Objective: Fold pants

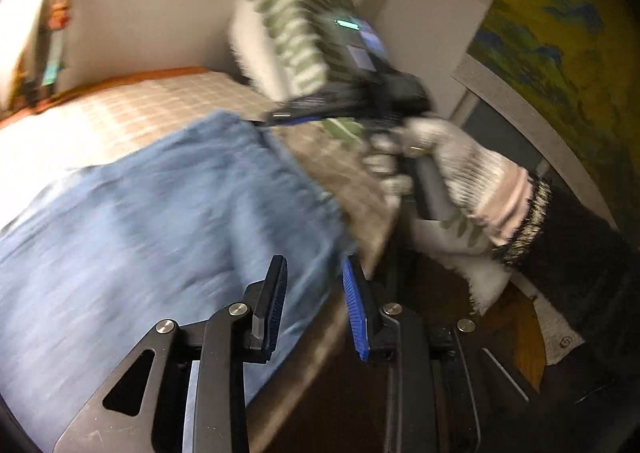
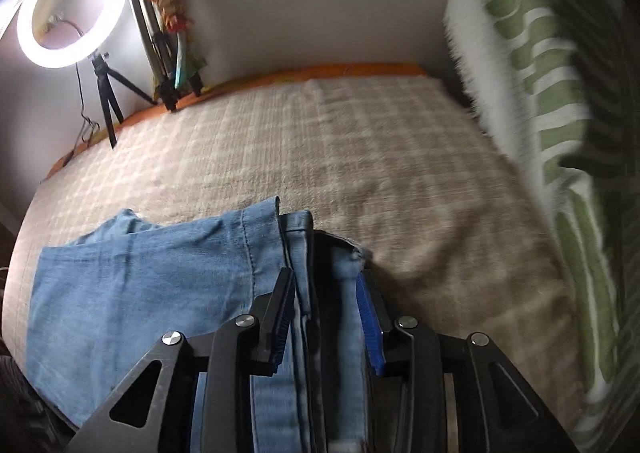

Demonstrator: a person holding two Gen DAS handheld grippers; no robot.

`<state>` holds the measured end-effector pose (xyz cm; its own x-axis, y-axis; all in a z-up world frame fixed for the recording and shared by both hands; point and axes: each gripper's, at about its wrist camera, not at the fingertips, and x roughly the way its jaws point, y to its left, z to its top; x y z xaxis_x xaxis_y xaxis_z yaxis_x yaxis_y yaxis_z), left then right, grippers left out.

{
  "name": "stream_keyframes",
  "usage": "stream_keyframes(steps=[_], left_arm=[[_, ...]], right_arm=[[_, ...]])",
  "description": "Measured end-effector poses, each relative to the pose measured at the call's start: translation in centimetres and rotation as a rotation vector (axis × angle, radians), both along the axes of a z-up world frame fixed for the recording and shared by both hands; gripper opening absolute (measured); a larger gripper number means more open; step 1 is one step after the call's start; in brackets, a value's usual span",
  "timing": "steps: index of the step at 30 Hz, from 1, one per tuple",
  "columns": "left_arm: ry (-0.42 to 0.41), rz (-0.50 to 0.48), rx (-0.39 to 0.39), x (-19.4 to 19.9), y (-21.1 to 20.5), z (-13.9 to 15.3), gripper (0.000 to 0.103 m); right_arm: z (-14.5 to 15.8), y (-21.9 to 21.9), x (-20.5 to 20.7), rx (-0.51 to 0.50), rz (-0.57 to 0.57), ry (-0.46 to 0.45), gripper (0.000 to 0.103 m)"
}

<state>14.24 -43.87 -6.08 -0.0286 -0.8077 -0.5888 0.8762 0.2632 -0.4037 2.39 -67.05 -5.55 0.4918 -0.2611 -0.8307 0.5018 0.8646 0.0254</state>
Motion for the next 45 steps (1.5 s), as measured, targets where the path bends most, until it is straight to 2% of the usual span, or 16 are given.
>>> stream_keyframes(steps=[4,6,10,13,15,18,22,25,28,30,34,37,40,42,45], left_arm=[[0.005,0.134,-0.003,2.0,5.7,0.6,0.029],[-0.023,0.216,0.01,2.6,9.2,0.6,0.035],[-0.025,0.393,0.054,3.7,15.8,-0.5,0.036],[0.0,0.505,0.089,4.2,19.3,-1.8,0.044],[0.005,0.558,0.115,4.4,20.9,-2.7,0.044],[0.058,0.626,0.131,4.5,22.5,-4.6,0.044],[0.1,0.683,0.129,4.0,23.9,-6.1,0.044],[0.12,0.71,0.13,3.8,25.0,-7.2,0.044],[0.066,0.7,0.122,2.8,25.4,-7.8,0.044],[0.062,0.7,0.117,2.6,25.6,-7.7,0.044],[0.114,0.706,0.068,2.6,26.6,-7.8,0.044],[0.144,0.697,0.026,2.5,26.9,-7.8,0.042],[0.168,0.697,-0.021,2.4,27.2,-7.8,0.04],[0.188,0.699,-0.079,2.3,27.6,-7.5,0.039],[0.178,0.688,-0.12,2.1,27.4,-7.0,0.039]], right_arm=[[0.9,3.2,-1.9,0.0,0.042,-0.048,0.039],[0.6,5.7,-2.5,0.011,0.081,-0.07,0.039],[-0.7,10.3,-2.5,0.036,0.144,-0.097,0.045],[-2.1,13.1,-2.0,0.042,0.175,-0.092,0.048],[-2.9,14.6,-1.4,0.029,0.193,-0.072,0.05],[-4.3,16.2,-0.4,0.027,0.216,-0.033,0.051],[-5.1,17.3,0.7,0.051,0.222,0.004,0.051],[-4.1,19.0,1.6,0.061,0.257,-0.011,0.051],[-2.8,21.5,3.3,0.074,0.318,-0.026,0.057],[-1.8,23.4,4.8,0.105,0.362,-0.036,0.062],[-1.0,27.1,8.3,0.195,0.441,-0.04,0.066],[-1.6,30.1,11.5,0.259,0.481,-0.02,0.068],[-2.9,32.8,14.8,0.271,0.516,0.031,0.068],[-3.8,34.7,16.7,0.269,0.533,0.073,0.068],[-5.0,37.4,19.6,0.291,0.56,0.141,0.068]])
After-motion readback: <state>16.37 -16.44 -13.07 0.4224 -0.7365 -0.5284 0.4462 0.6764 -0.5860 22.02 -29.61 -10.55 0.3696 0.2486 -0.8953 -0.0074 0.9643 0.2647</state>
